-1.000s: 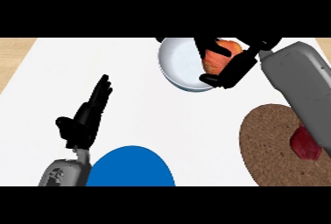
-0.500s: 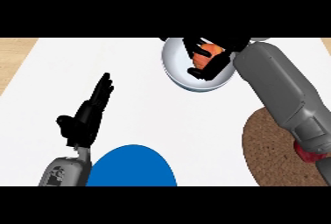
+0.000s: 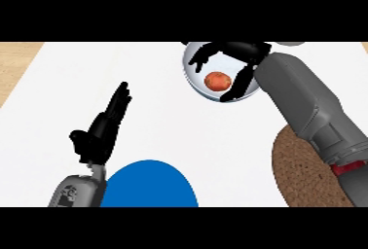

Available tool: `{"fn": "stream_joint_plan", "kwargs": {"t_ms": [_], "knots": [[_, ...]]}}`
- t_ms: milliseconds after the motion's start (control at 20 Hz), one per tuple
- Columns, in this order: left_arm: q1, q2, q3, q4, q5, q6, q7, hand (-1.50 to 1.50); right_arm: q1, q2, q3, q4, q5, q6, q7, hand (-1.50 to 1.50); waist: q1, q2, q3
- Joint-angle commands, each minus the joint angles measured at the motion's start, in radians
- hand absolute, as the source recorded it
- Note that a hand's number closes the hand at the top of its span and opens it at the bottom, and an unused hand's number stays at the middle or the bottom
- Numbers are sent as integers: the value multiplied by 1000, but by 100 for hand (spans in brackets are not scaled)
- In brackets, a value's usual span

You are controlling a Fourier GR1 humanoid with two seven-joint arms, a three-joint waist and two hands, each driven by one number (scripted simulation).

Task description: Pick the squash from the plate and place it in the bowl

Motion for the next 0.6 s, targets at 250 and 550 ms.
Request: {"fn": "stream_joint_plan", "kwargs": {"t_ms": [250,550], "knots": [[0,-5,-5,-43,0,4,32,0,-34,-10,-165,66,-181,182,-125,-150,1,-3,1],[-24,-1,2,7,-5,-3,14,0,-110,-90,-223,123,-254,343,-19,-150,0,3,0]]}}
